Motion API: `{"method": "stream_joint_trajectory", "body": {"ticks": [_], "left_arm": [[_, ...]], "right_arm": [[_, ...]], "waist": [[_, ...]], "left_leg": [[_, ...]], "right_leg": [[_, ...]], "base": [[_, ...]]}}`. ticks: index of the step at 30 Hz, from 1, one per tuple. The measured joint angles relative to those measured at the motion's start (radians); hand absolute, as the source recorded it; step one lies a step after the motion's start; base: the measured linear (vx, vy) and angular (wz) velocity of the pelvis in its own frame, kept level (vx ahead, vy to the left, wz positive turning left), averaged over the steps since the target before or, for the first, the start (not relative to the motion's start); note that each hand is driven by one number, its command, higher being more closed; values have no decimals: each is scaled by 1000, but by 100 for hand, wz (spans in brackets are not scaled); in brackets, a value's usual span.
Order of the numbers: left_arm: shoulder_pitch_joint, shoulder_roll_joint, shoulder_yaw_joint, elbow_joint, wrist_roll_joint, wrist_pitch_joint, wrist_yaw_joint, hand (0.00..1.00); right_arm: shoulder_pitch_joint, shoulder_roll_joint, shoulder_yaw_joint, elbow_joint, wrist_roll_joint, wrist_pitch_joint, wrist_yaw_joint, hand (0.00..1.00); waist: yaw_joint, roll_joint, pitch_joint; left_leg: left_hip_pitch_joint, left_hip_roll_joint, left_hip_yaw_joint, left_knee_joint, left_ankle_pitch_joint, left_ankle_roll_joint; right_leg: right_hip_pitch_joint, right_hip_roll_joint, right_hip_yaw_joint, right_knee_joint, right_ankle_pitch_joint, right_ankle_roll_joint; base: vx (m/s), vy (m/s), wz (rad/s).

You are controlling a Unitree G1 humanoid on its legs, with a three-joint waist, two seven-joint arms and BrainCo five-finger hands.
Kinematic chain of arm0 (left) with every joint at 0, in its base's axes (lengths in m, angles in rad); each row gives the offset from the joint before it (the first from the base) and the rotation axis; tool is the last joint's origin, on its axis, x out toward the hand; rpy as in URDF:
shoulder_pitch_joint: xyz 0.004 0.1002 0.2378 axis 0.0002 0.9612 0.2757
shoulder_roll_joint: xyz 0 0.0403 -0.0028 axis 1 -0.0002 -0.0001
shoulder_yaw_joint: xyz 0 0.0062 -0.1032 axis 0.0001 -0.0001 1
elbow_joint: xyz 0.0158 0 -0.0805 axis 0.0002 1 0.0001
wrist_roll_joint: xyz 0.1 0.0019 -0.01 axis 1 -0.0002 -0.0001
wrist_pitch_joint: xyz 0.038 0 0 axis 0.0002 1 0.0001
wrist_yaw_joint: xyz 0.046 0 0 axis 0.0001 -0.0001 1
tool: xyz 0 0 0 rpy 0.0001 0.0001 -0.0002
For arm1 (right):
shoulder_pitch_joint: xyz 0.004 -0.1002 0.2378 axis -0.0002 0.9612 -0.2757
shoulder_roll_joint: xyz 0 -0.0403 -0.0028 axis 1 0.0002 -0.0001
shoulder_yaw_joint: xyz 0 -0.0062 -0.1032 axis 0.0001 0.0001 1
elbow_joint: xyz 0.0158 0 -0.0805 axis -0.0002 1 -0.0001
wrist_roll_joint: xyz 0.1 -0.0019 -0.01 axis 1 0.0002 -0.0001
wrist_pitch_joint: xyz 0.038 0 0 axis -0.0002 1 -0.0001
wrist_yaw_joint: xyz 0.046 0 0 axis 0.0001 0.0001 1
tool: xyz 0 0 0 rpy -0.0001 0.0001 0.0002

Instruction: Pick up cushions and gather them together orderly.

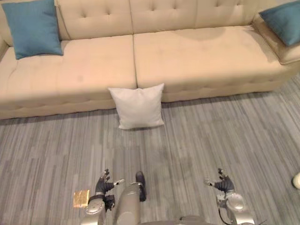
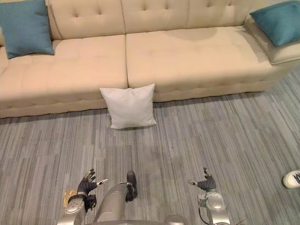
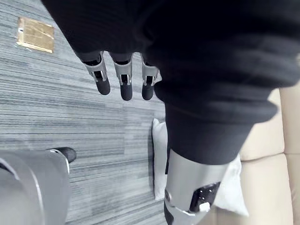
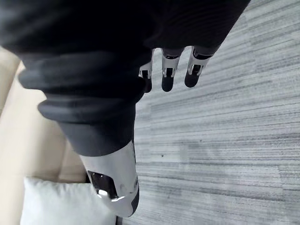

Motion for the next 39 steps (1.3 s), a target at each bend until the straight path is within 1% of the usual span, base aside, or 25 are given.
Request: {"method": "stream_joint_trajectory", "body": {"ticks": [1,3,4,5,6,7,8,9,10,11,12,13,14,15,16,19,21,22,23,24,25,27,32,35,39], "left_arm": [[10,5,-3,0,0,2,3,0],[10,16,-24,0,0,1,6,0],[-1,27,-32,1,0,0,5,0],[-5,31,-33,2,0,0,4,0],[-16,32,-33,2,0,0,3,0],[-23,32,-35,2,0,-1,3,0],[-31,35,-40,2,0,-2,1,0],[-25,39,-41,5,1,-2,0,0],[-25,30,-39,16,1,-2,0,0],[-19,20,-39,19,1,-3,-2,0],[-10,16,-36,19,6,-2,-2,0],[-10,2,-26,19,10,-2,-2,0],[-10,-1,-24,19,10,-2,-2,0],[-3,-11,-23,18,10,-2,-2,0],[-2,-25,-21,17,10,-2,-2,0],[-2,-51,-21,11,10,-3,-4,0],[-2,-51,-21,14,10,-2,-3,0],[-2,-54,-22,22,9,-2,-3,0],[-1,-57,-22,25,9,-2,-3,0],[-1,-59,-20,37,9,-2,-3,0],[-1,-43,-19,48,9,-2,-1,0],[0,-20,-19,50,9,-2,-2,0],[-20,13,-18,50,9,-3,3,0],[-107,16,-19,36,-2,-10,23,0],[-233,11,-24,17,-44,-19,43,0]], "right_arm": [[-3,7,10,2,0,0,0,0],[-8,9,27,-2,0,-6,0,0],[-15,9,38,-2,-1,-7,1,0],[-18,9,42,-2,-1,-7,1,0],[-18,8,41,-3,-1,-6,1,0],[-19,7,40,-3,-1,-6,1,0],[-7,7,39,-3,-1,-4,1,0],[16,10,39,-2,-1,-1,1,0],[24,2,38,0,-1,0,1,0],[29,0,25,-2,0,5,1,0],[25,2,15,-15,0,4,1,0],[28,1,13,-53,0,3,1,0],[29,1,14,-58,0,4,0,0],[33,10,13,-85,2,3,-1,0],[31,16,5,-96,10,-5,-3,0],[21,18,-21,-115,11,-9,-6,0],[23,21,-38,-104,11,-8,-7,0],[31,16,-47,-81,11,-5,-9,0],[38,9,-47,-75,11,-3,-10,0],[48,-2,-48,-65,10,-3,-10,0],[52,11,-45,-59,10,-1,-8,0],[67,25,-44,-58,10,-1,-8,0],[16,28,-24,-30,9,-2,-14,0],[-97,28,-3,-32,11,-2,-32,0],[-230,27,42,-48,37,-6,-56,0]], "waist": [[-9,5,3],[-17,22,6],[-34,29,10],[-40,30,11],[-44,31,13],[-47,29,12],[-53,19,9],[-55,-4,-1],[-62,1,-5],[-65,25,-23],[-65,30,-24],[-66,40,-16],[-66,42,-15],[-57,45,-13],[-35,41,-15],[-17,40,-16],[-14,49,-15],[-19,65,-23],[-20,73,-25],[-19,105,-26],[-19,83,-30],[-24,60,-29],[-12,55,-7],[-8,58,83],[17,60,165]], "left_leg": [[92,-8,-8,-25,-23,9],[217,-7,-19,-110,-26,10],[280,0,-39,-164,-26,10],[304,3,-46,-184,-25,10],[342,8,-56,-217,-26,8],[360,10,-60,-232,-31,-2],[395,9,-66,-243,-57,-45],[427,-1,-78,-236,-87,-92],[439,7,-93,-227,-93,-101],[429,39,-97,-173,-88,-130],[392,53,-96,-79,-82,-148],[292,96,-82,170,-37,-227],[269,115,-81,221,-41,-236],[202,193,-28,414,-46,-229],[178,230,14,433,-57,-209],[117,239,49,263,-73,-182],[96,234,39,108,-65,-186],[95,226,15,-11,-32,-210],[96,225,-1,-64,18,-209],[107,229,-16,-113,95,-180],[128,204,-2,-135,97,-179],[141,166,10,-170,97,-173],[77,143,55,-121,60,-128],[-47,166,61,10,36,-110],[-246,224,78,228,-68,-104]], "right_leg": [[-66,6,-5,131,-36,-47],[-161,38,-55,109,-83,-84],[-211,64,-107,-17,-100,-111],[-233,77,-130,-95,-102,-114],[-265,97,-171,-287,-89,-111],[-267,109,-183,-395,-61,-105],[-266,135,-190,-592,32,-118],[-262,145,-165,-658,198,-172],[-258,146,-159,-625,204,-195],[-255,155,-187,-599,171,-211],[-237,162,-196,-609,146,-211],[-173,182,-207,-641,118,-223],[-156,187,-209,-651,114,-227],[-69,218,-214,-699,101,-240],[-16,224,-207,-726,97,-245],[38,208,-169,-778,96,-243],[47,194,-153,-778,77,-211],[52,192,-149,-773,64,-190],[52,197,-144,-767,56,-178],[53,208,-133,-754,39,-154],[54,181,-120,-746,31,-140],[47,148,-108,-743,21,-117],[-47,117,-64,-687,2,-83],[-167,117,-44,-579,-16,-81],[-399,130,2,-347,-93,-79]], "base": [[593,163,31],[554,109,26],[533,57,40],[642,-8,54],[435,-26,46],[542,-50,64],[560,-104,65],[693,-153,73],[698,-173,46],[476,-139,25],[670,-207,18],[445,-159,18],[598,-197,5],[438,-119,-17],[510,-128,-26],[315,-13,-36],[223,100,-28],[193,157,-15],[183,216,-17],[151,218,-24],[153,210,-19],[123,193,-6],[40,115,-19],[-70,51,-14],[-166,50,-29]]}}
